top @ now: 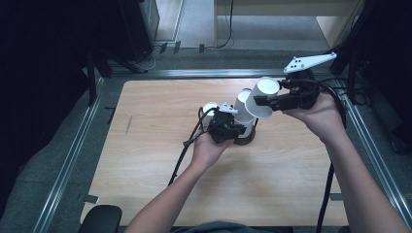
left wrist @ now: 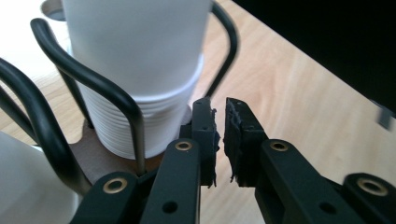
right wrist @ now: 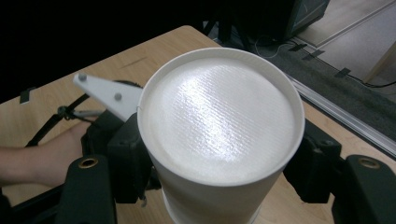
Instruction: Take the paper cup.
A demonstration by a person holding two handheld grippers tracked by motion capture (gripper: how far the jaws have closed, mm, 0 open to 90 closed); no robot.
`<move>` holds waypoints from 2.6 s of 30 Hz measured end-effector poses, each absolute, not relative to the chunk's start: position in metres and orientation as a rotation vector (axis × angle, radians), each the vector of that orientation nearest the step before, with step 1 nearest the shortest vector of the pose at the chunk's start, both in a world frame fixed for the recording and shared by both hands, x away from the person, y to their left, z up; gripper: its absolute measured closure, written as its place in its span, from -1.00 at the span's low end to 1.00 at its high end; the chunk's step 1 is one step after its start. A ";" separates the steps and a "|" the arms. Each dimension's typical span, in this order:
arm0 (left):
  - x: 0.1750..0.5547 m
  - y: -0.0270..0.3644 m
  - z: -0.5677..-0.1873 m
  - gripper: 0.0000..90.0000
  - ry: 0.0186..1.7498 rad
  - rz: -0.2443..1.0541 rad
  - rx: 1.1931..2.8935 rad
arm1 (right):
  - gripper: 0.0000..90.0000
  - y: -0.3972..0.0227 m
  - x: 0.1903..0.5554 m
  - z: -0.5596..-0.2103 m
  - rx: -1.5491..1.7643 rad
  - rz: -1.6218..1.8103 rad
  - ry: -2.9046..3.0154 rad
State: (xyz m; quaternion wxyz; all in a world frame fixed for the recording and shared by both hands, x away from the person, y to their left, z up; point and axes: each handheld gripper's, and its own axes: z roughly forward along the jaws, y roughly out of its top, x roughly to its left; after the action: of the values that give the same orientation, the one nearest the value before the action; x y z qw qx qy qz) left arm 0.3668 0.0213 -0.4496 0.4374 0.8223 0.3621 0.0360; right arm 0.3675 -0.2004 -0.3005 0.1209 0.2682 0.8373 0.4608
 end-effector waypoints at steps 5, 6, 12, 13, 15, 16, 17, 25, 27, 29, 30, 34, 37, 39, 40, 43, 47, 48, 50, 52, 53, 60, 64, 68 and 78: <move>0.362 0.033 -0.443 0.73 0.810 0.044 2.068 | -0.26 -0.204 0.356 -0.308 0.766 1.349 2.478; 0.361 0.035 -0.443 0.71 0.800 0.033 2.068 | -0.26 -0.204 0.354 -0.309 0.762 1.353 2.483; 0.354 0.053 -0.439 0.65 0.753 -0.012 2.065 | -0.26 -0.205 0.342 -0.322 0.724 1.365 2.486; 0.353 0.056 -0.438 0.63 0.750 -0.006 2.075 | -0.26 -0.205 0.340 -0.324 0.720 1.362 2.492; 0.352 0.060 -0.436 0.61 0.734 -0.002 2.098 | -0.26 -0.204 0.337 -0.329 0.710 1.351 2.504; 0.351 0.062 -0.436 0.59 0.729 -0.002 2.099 | -0.26 -0.204 0.336 -0.332 0.705 1.352 2.510; 0.351 0.064 -0.435 0.58 0.717 -0.006 2.106 | -0.26 -0.203 0.334 -0.339 0.711 1.352 2.525; 0.345 0.073 -0.437 0.42 0.605 -0.055 2.156 | -0.26 -0.199 0.327 -0.362 0.697 1.351 2.566; 0.342 0.077 -0.438 0.39 0.582 -0.065 2.157 | -0.26 -0.198 0.324 -0.368 0.688 1.344 2.577; 0.342 0.081 -0.440 0.37 0.573 -0.091 2.151 | -0.26 -0.197 0.322 -0.373 0.689 1.351 2.585; 0.342 0.083 -0.441 0.36 0.571 -0.093 2.153 | -0.26 -0.196 0.322 -0.376 0.690 1.353 2.589; 0.341 0.090 -0.444 0.32 0.562 -0.098 2.150 | -0.26 -0.193 0.323 -0.390 0.690 1.364 2.604; 0.340 0.094 -0.446 0.31 0.545 -0.113 2.140 | -0.26 -0.188 0.323 -0.401 0.659 1.366 2.609; 0.340 0.096 -0.447 0.30 0.546 -0.128 2.137 | -0.26 -0.185 0.326 -0.410 0.651 1.367 2.627; 0.341 0.097 -0.448 0.28 0.546 -0.136 2.138 | -0.26 -0.184 0.327 -0.414 0.654 1.366 2.634; 0.340 0.100 -0.449 0.25 0.541 -0.139 2.142 | -0.26 -0.179 0.330 -0.423 0.668 1.382 2.655; 0.339 0.106 -0.451 0.12 0.525 -0.120 2.126 | -0.26 -0.174 0.332 -0.430 0.659 1.383 2.671; 0.339 0.107 -0.452 0.10 0.531 -0.123 2.128 | -0.27 -0.173 0.333 -0.431 0.654 1.390 2.672; 0.339 0.110 -0.454 0.06 0.529 -0.130 2.133 | -0.27 -0.173 0.335 -0.435 0.639 1.423 2.667; 0.339 0.112 -0.457 0.00 0.542 -0.137 2.137 | -0.27 -0.173 0.338 -0.440 0.672 1.461 2.668; 0.340 0.113 -0.458 -0.04 0.554 -0.146 2.145 | -0.26 -0.173 0.339 -0.442 0.677 1.467 2.673; 0.344 0.120 -0.467 -0.30 0.581 -0.209 2.151 | -0.26 -0.167 0.342 -0.445 0.659 1.460 2.700; 0.343 0.124 -0.467 -0.37 0.565 -0.234 2.140 | -0.26 -0.165 0.343 -0.445 0.644 1.472 2.705; 0.341 0.124 -0.466 -0.38 0.552 -0.220 2.148 | -0.26 -0.161 0.343 -0.444 0.642 1.470 2.727; 0.339 0.121 -0.463 -0.47 0.515 -0.195 2.144 | -0.26 -0.153 0.341 -0.440 0.618 1.485 2.738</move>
State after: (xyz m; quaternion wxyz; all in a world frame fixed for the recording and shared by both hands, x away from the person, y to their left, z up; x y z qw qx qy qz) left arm 0.3394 0.1214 -0.4632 0.4476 0.8661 0.2082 -0.0787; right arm 0.3412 -0.1526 -0.4395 -0.0168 0.1946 0.8621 0.4676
